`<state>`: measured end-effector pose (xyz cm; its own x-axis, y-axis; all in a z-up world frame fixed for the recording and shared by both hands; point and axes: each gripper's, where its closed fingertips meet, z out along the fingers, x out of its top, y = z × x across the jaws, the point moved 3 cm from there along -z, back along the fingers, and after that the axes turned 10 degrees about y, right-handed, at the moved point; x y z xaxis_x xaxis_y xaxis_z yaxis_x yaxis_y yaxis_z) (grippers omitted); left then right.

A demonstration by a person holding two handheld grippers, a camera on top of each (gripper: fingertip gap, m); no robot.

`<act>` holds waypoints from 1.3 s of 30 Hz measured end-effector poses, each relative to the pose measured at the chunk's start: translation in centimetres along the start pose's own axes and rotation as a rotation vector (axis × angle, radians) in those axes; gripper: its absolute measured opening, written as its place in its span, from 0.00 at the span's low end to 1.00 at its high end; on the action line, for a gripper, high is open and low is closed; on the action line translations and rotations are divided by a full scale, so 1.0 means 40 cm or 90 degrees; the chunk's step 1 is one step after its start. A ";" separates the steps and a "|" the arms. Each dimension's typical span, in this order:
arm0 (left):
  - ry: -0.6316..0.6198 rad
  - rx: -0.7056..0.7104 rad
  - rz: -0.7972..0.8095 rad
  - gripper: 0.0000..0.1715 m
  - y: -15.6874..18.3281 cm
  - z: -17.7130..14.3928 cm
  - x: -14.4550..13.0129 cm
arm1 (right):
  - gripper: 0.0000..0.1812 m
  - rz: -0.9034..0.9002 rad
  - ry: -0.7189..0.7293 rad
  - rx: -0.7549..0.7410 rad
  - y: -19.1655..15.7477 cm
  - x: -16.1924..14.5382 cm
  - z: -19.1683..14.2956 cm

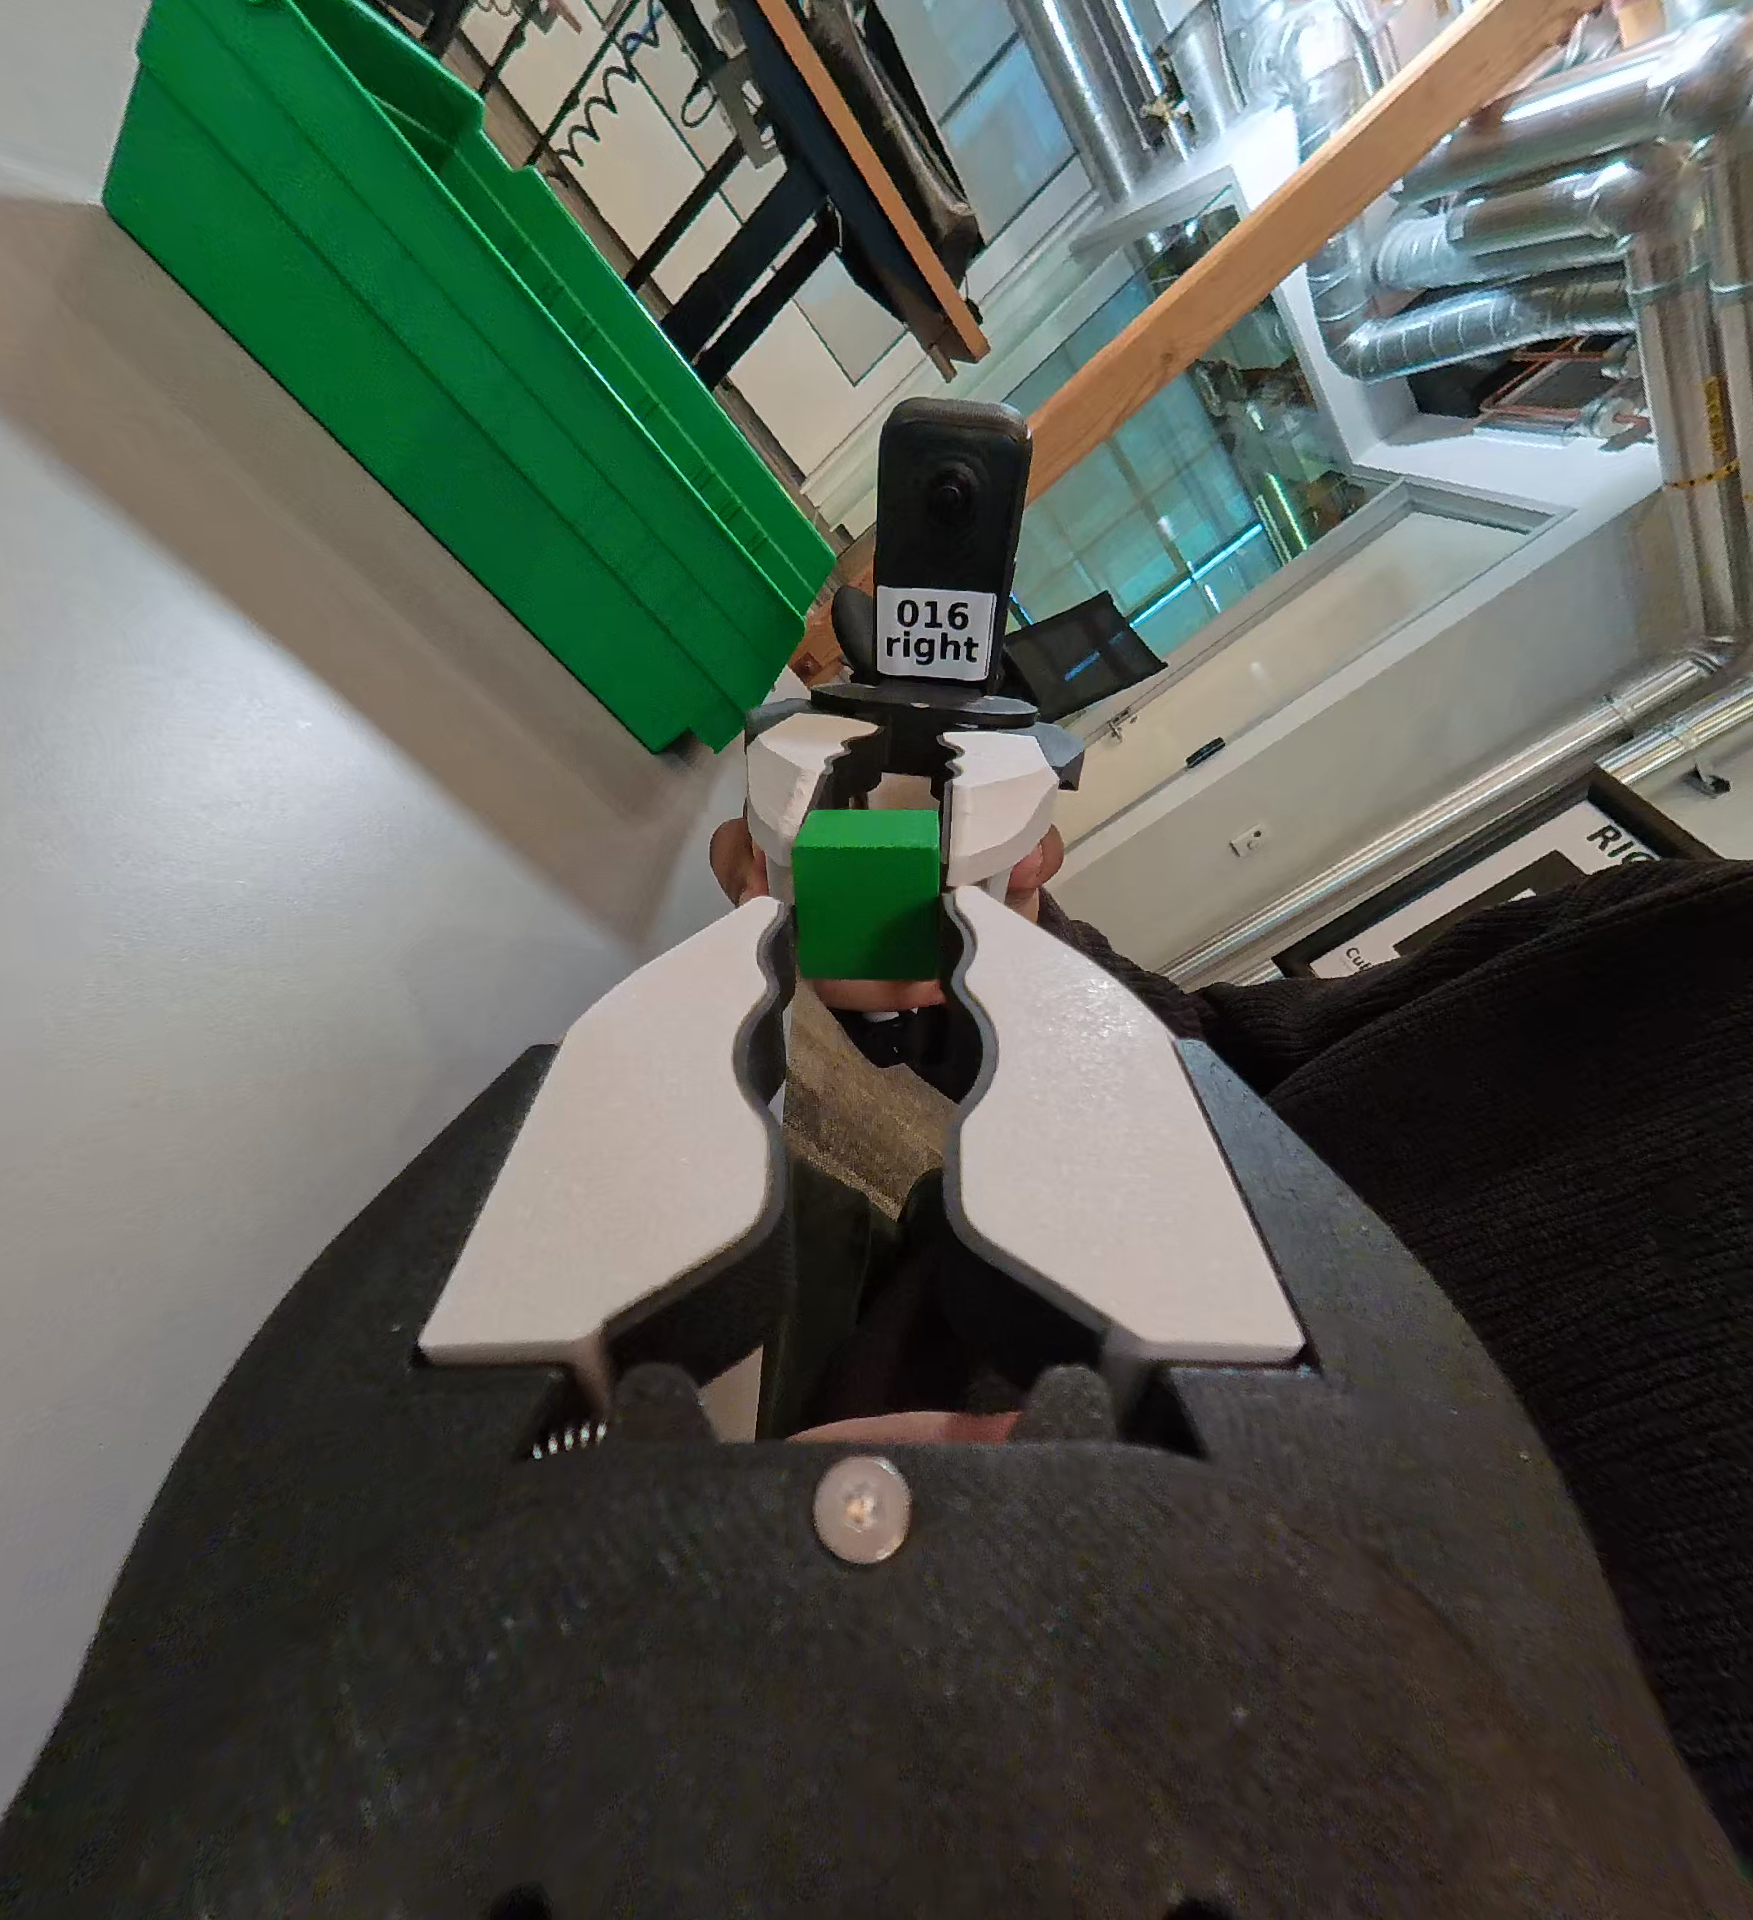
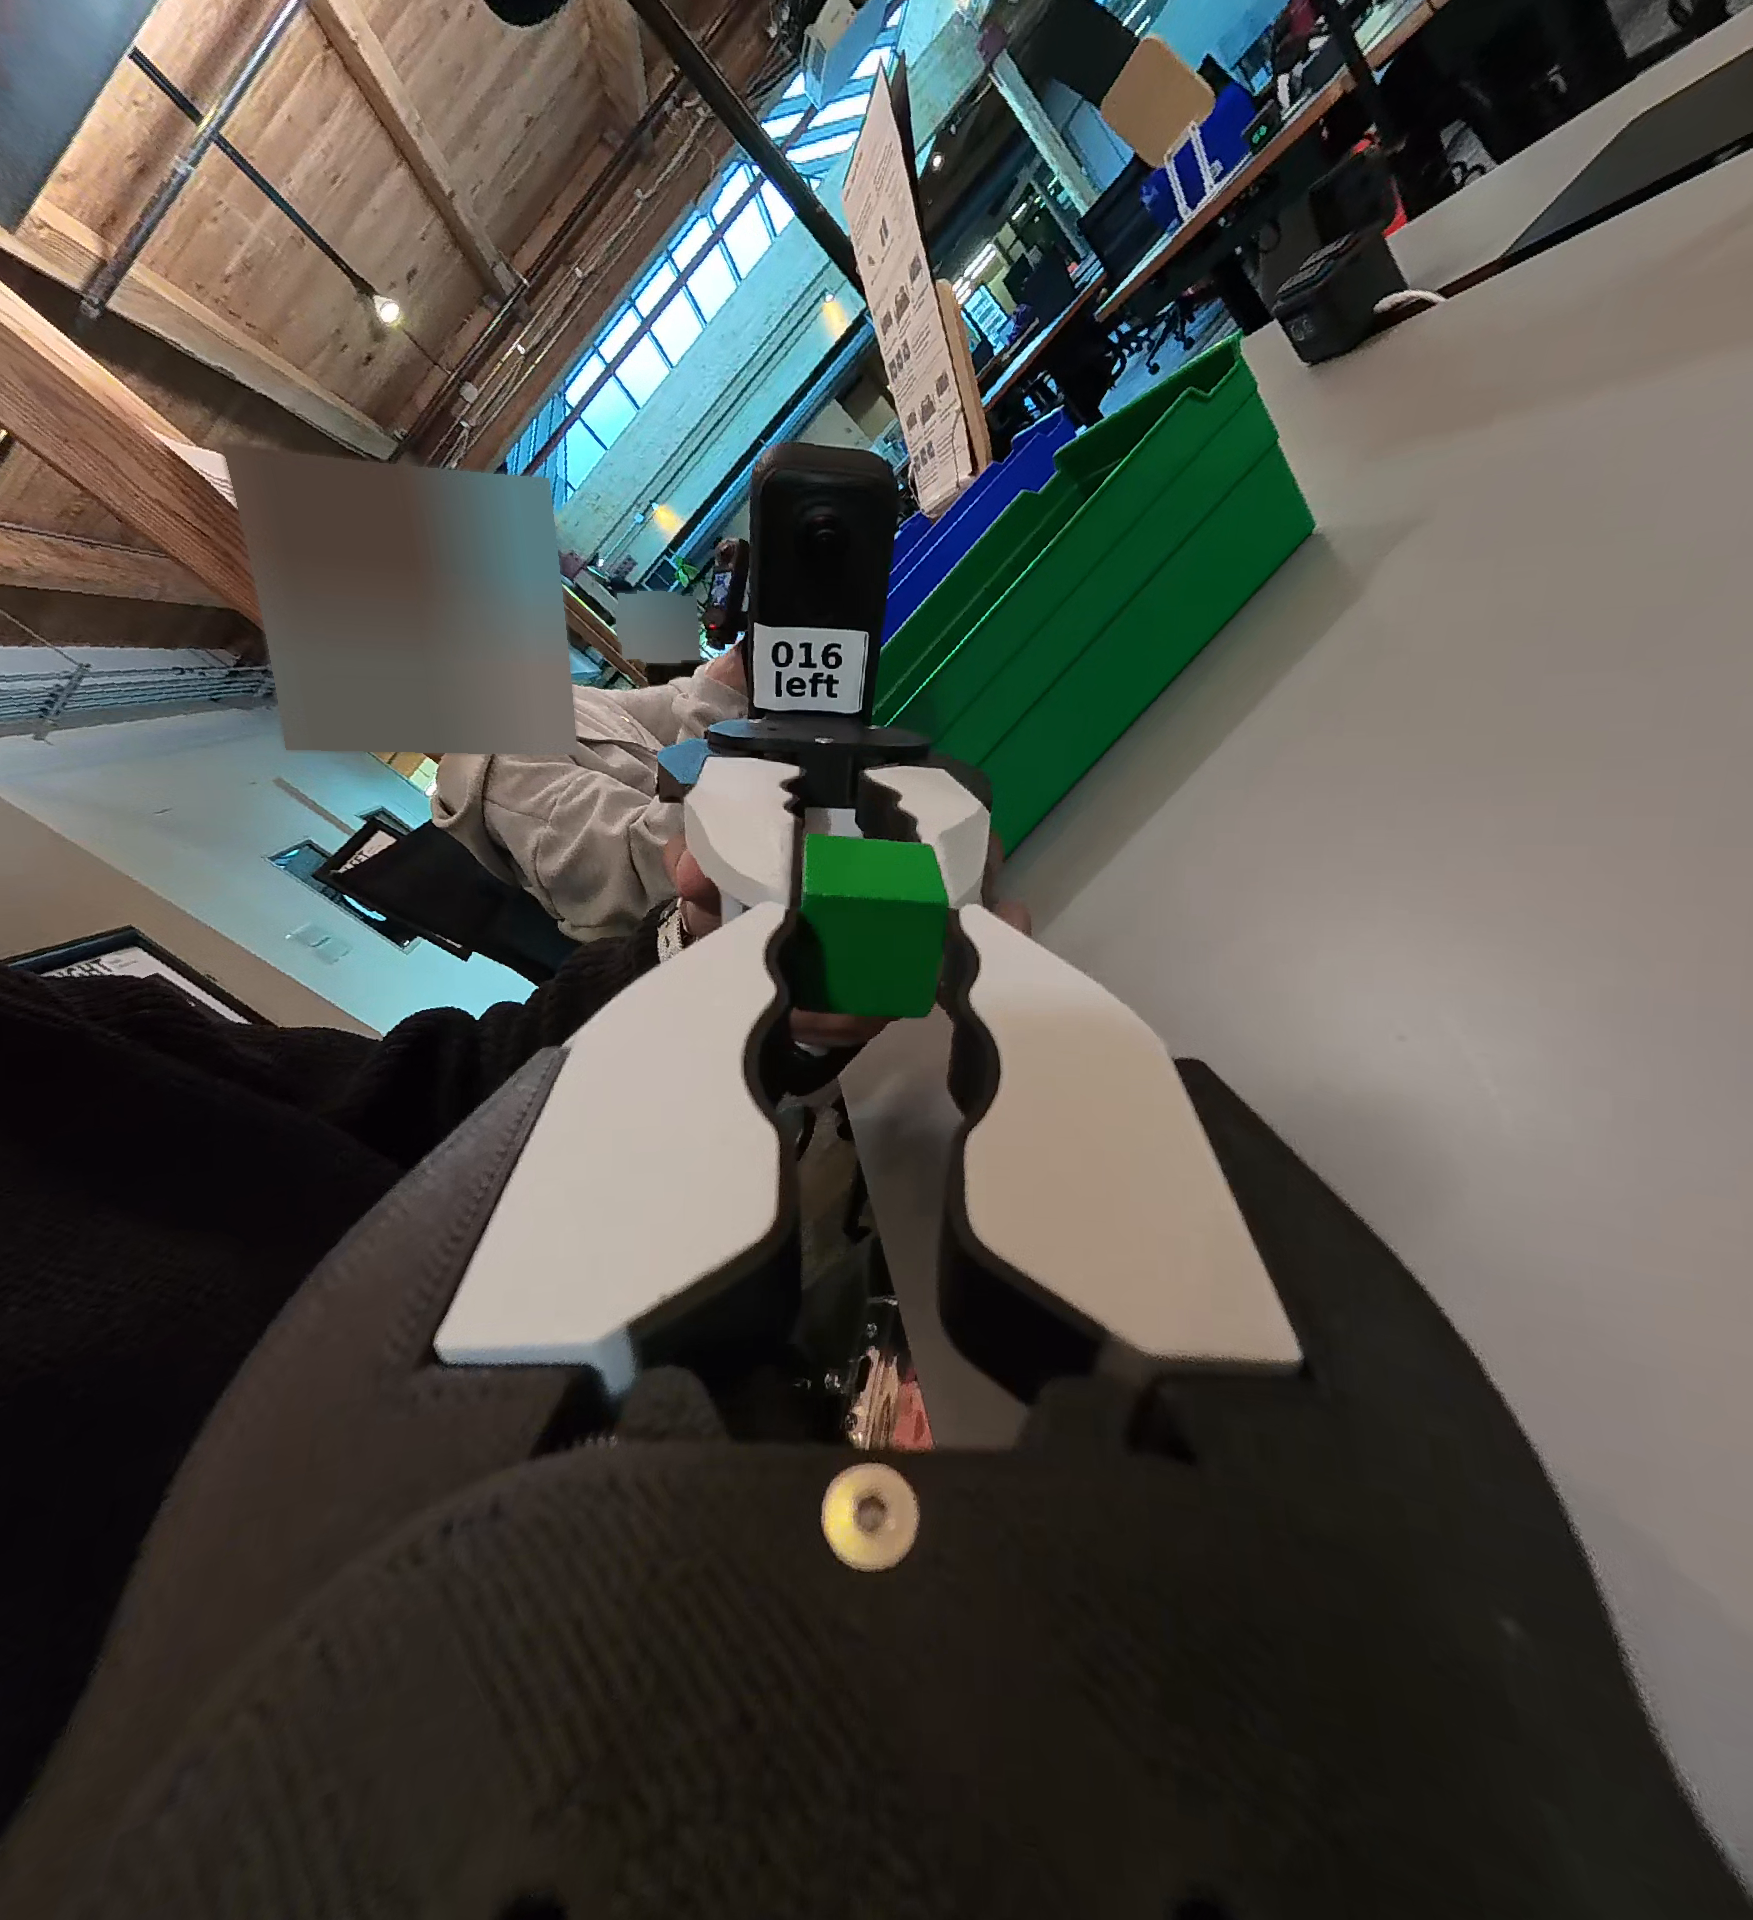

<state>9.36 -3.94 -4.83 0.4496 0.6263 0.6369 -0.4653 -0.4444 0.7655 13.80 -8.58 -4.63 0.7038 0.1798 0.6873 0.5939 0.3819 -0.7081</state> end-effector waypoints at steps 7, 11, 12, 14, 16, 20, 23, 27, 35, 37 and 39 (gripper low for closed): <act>-0.004 0.001 0.012 0.15 0.000 0.000 -0.001 | 0.14 0.002 0.001 0.003 0.000 -0.001 0.001; 0.008 0.011 0.025 0.15 -0.002 -0.002 0.007 | 0.15 -0.007 0.024 -0.002 0.001 0.002 0.004; 0.009 0.016 0.029 0.15 -0.004 -0.003 0.009 | 0.16 -0.010 0.028 -0.004 0.000 0.004 0.005; 0.012 0.020 0.035 0.15 -0.006 -0.006 0.012 | 0.19 -0.011 0.032 -0.011 0.003 0.006 0.004; 0.023 0.019 0.034 0.15 -0.005 -0.008 0.019 | 0.21 -0.004 0.032 -0.017 0.008 0.006 0.003; 0.027 0.015 0.029 0.15 -0.003 -0.010 0.022 | 0.19 0.009 0.028 -0.013 0.007 0.001 0.005; 0.023 0.016 0.030 0.15 -0.003 -0.007 0.018 | 0.15 0.006 0.028 -0.008 0.004 0.001 0.005; 0.018 0.008 0.025 0.15 -0.002 -0.006 0.013 | 0.14 0.002 0.024 -0.004 0.002 0.000 0.002; 0.030 -0.020 0.029 0.17 0.013 -0.004 0.014 | 0.14 -0.014 0.024 0.013 -0.014 0.006 0.000; 0.033 -0.025 0.029 0.23 0.017 -0.003 0.015 | 0.14 -0.022 0.029 0.017 -0.020 0.009 0.000; 0.032 -0.021 0.036 0.27 0.018 -0.003 0.015 | 0.14 -0.036 0.032 0.013 -0.021 0.012 -0.001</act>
<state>9.22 -3.81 -3.91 0.3836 0.6324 0.6730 -0.5142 -0.4590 0.7245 13.65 -8.86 -3.71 0.6882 0.1126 0.7168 0.6256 0.4082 -0.6648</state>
